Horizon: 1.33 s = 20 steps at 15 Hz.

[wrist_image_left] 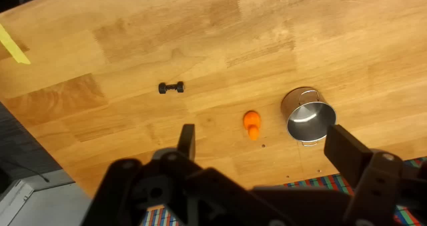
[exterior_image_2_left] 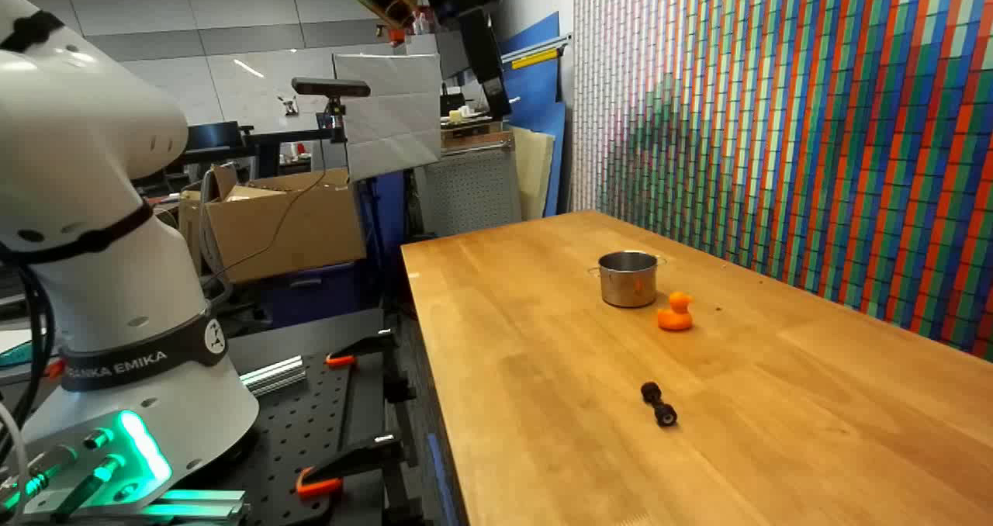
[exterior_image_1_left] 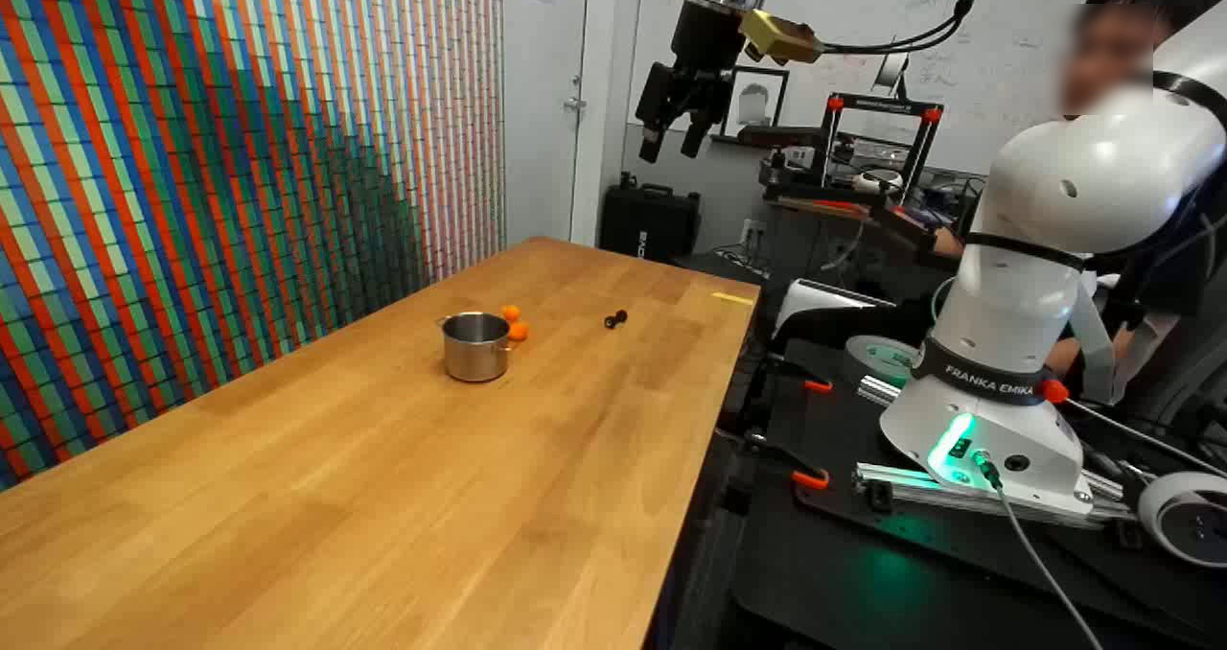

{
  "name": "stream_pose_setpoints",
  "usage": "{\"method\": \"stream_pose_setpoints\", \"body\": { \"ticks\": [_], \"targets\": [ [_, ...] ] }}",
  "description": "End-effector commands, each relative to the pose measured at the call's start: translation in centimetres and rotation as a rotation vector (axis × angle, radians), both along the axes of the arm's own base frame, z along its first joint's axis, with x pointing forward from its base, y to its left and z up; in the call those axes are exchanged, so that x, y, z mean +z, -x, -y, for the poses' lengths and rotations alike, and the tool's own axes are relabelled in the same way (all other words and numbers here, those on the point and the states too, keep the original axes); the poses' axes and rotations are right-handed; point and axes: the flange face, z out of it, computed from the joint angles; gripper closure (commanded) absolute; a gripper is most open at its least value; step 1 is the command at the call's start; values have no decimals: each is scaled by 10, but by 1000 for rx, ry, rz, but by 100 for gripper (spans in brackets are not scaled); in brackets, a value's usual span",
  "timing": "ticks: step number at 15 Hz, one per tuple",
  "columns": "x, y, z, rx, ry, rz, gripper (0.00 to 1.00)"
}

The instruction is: Put the rubber duck inside the silver cup

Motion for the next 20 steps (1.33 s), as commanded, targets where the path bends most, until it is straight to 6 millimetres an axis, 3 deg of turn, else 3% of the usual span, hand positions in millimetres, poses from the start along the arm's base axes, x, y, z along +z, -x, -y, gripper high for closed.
{"method": "stream_pose_setpoints", "body": {
  "ticks": [1, 5, 11, 15, 20],
  "targets": [
    [2, 0, 0, 0, 0, 1, 0],
    [3, -7, 0, -4, -11, 12, 0],
    [-18, -99, 44, -81, -100, -15, 0],
    [-67, -157, 63, -104, -152, -84, 0],
    [-162, -210, 48, -78, -168, -169, 0]
  ]
}}
